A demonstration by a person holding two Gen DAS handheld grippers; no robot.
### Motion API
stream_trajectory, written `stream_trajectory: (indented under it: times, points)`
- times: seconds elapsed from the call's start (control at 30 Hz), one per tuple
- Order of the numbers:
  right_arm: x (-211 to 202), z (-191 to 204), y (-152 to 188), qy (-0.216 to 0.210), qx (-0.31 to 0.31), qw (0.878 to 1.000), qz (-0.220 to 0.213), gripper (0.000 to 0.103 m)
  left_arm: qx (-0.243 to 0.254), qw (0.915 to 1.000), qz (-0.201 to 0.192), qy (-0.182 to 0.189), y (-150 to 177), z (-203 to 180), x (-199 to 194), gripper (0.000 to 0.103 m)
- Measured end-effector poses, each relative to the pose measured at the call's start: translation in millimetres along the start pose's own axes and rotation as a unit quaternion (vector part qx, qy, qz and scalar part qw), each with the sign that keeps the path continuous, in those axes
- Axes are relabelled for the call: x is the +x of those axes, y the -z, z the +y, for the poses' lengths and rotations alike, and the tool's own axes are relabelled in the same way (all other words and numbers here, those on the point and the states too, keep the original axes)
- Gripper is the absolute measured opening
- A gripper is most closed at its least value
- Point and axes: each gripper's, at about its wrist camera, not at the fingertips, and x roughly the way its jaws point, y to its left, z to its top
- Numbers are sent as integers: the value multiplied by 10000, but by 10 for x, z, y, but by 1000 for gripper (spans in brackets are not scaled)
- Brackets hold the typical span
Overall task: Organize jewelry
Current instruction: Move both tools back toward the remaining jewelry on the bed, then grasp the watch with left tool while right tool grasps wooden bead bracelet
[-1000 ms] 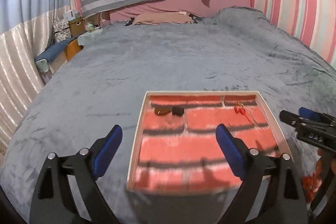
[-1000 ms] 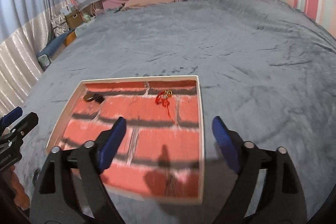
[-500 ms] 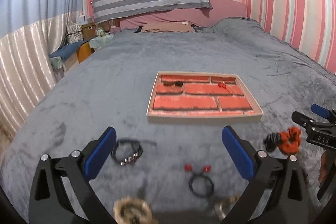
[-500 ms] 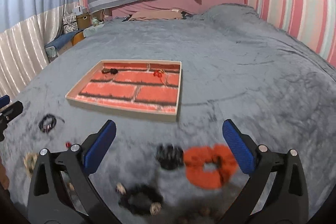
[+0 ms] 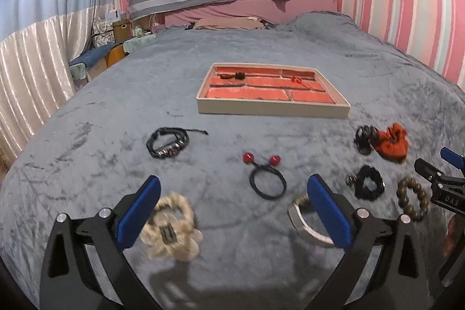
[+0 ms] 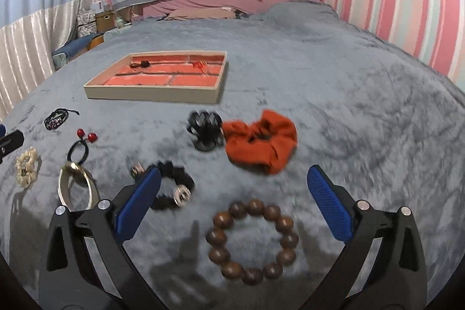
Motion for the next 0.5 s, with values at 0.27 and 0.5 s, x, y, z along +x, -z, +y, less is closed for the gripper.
stream_trajectory:
  times: [0.27,0.5]
  points:
    - [-21,-203,227,183,132,9997,49,95,11,9998,161,141,265,-209,92,98]
    - [62,-368,326,194,365,9990,188,90,-84,9997,177,173,329,-242,180,98]
